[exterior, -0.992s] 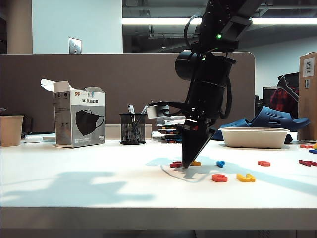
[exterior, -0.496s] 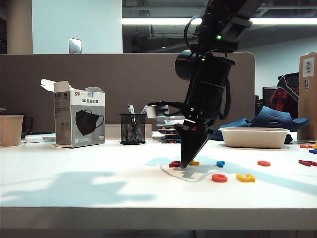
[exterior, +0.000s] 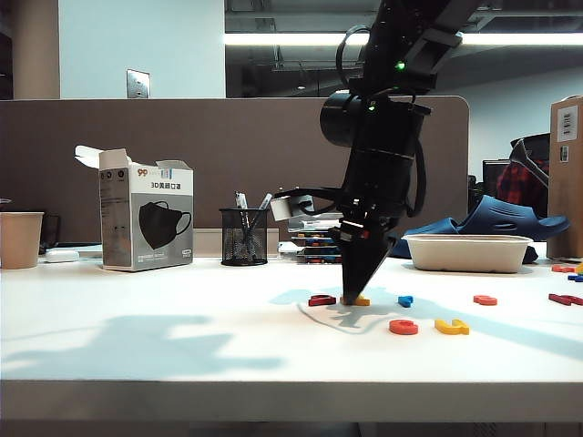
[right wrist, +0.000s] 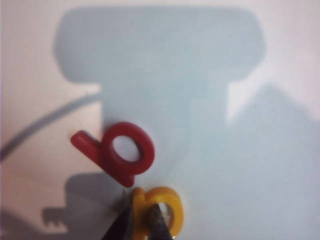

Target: Select the appropriate letters from the row of letter magnets placed on the table to arrange into the word "cup".

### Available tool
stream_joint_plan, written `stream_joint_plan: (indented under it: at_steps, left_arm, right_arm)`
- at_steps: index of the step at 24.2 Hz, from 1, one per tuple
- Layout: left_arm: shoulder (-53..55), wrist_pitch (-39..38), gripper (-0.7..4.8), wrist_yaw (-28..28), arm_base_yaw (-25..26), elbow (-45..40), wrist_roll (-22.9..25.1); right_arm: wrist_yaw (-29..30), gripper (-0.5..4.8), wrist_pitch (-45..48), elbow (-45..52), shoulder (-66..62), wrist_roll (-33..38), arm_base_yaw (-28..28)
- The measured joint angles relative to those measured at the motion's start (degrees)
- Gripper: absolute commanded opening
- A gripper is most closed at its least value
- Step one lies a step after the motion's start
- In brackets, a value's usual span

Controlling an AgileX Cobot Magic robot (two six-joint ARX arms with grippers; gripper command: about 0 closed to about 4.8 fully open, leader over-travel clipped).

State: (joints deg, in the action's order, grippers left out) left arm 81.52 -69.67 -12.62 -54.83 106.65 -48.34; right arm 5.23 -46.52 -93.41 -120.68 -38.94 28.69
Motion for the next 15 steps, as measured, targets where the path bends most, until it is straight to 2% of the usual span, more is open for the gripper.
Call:
stream_joint_plan:
  at_steps: [2, 4, 15]
  left_arm:
    - [0.00, 0.00, -0.05, 0.00, 0.00, 0.00, 0.00]
    - [0.00, 0.00, -0.05, 0.00, 0.00, 0.00, 0.00]
    - [0.00, 0.00, -0.05, 0.00, 0.00, 0.00, 0.00]
  right_arm:
    - [-0.07, 0.34, -0.02, 0.02, -0.07, 0.33, 0.00]
    - [-0.09, 0.00, -0.04, 0.02, -0.04, 0.76, 0.00]
    - [-0.52, -0.01, -0.70, -0.09, 0.07, 3.45, 0.04]
